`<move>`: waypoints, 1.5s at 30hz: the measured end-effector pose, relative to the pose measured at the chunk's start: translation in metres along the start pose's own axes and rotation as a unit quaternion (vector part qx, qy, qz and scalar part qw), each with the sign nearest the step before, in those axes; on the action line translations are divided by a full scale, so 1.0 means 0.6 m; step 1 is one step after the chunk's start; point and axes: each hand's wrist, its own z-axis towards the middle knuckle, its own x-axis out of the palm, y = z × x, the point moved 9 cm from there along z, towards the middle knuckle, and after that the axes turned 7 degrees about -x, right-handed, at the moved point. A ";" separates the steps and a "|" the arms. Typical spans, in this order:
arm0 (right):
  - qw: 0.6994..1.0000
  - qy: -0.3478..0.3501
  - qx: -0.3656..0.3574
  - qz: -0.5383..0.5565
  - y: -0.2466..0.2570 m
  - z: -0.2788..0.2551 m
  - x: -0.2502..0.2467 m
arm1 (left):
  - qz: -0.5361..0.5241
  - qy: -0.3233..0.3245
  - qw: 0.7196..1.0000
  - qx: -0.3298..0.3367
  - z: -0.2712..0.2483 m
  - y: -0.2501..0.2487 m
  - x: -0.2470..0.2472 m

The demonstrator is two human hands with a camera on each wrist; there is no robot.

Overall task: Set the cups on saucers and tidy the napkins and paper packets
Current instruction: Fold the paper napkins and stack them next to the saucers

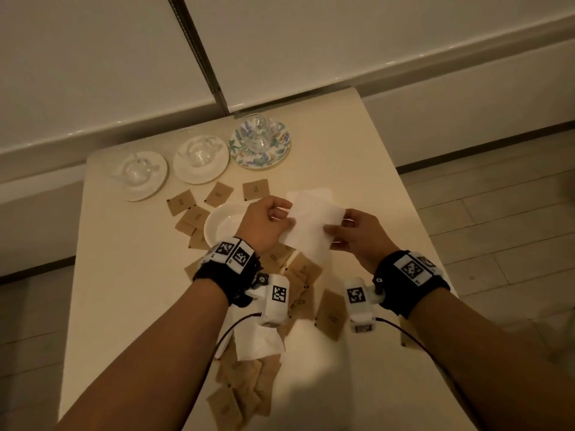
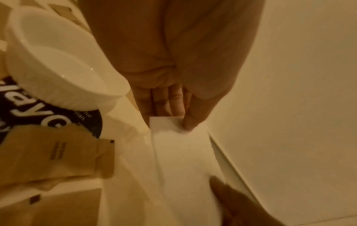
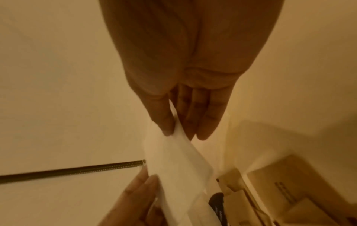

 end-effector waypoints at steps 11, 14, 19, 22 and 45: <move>0.968 -0.055 -0.083 -0.229 0.028 0.134 -0.015 | 0.021 -0.130 0.989 -0.061 0.072 0.039 0.020; 0.950 -0.050 -0.088 -0.295 0.024 0.157 -0.008 | 0.052 -0.140 0.985 -0.082 0.088 0.049 0.025; 0.922 -0.030 -0.108 -0.372 0.012 0.166 -0.003 | 0.099 -0.127 0.982 -0.095 0.097 0.072 0.042; 0.914 -0.032 -0.118 -0.387 0.006 0.164 -0.006 | 0.100 -0.127 0.982 -0.101 0.089 0.077 0.046; 0.820 -0.030 -0.249 -0.514 0.042 0.041 0.036 | 0.172 -0.016 0.982 0.079 -0.008 0.024 0.041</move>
